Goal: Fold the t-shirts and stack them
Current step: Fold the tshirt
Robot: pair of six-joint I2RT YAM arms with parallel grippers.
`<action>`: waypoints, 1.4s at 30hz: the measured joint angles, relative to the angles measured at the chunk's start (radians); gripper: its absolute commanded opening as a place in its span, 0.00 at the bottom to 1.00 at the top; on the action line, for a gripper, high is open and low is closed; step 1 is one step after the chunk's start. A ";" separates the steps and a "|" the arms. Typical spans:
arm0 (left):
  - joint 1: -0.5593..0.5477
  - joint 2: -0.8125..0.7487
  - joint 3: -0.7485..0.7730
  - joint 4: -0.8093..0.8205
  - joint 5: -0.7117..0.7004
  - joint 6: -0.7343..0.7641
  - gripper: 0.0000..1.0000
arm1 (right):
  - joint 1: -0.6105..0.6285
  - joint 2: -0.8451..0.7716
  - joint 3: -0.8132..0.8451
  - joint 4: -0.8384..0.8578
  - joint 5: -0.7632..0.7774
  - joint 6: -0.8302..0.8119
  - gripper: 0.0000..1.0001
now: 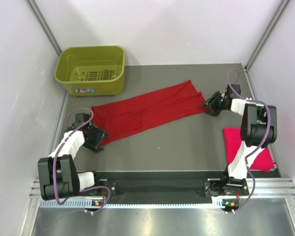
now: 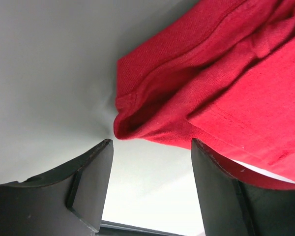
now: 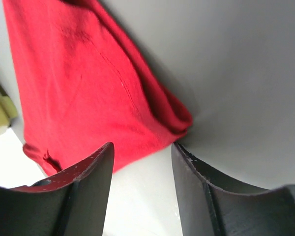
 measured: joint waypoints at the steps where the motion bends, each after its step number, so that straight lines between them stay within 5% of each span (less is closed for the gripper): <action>1: 0.000 0.005 0.001 0.000 0.000 0.005 0.69 | -0.001 0.003 0.001 0.008 0.002 0.005 0.46; 9: 0.000 0.034 0.096 0.001 0.006 0.109 0.59 | -0.003 0.053 0.041 0.019 0.045 0.046 0.18; 11: 0.000 0.034 0.127 0.004 0.008 0.140 0.57 | -0.005 0.058 0.048 0.012 0.059 0.041 0.00; 19: -0.013 0.068 0.211 0.013 0.010 0.200 0.53 | -0.015 -0.001 0.029 -0.081 0.176 -0.027 0.00; 36: -0.135 0.125 0.261 0.040 -0.060 0.156 0.59 | 0.027 -0.763 -0.452 -0.416 0.368 -0.184 0.00; 42: -0.135 0.006 0.233 -0.013 -0.122 0.163 0.60 | 0.202 -0.873 -0.478 -0.533 0.363 -0.182 0.00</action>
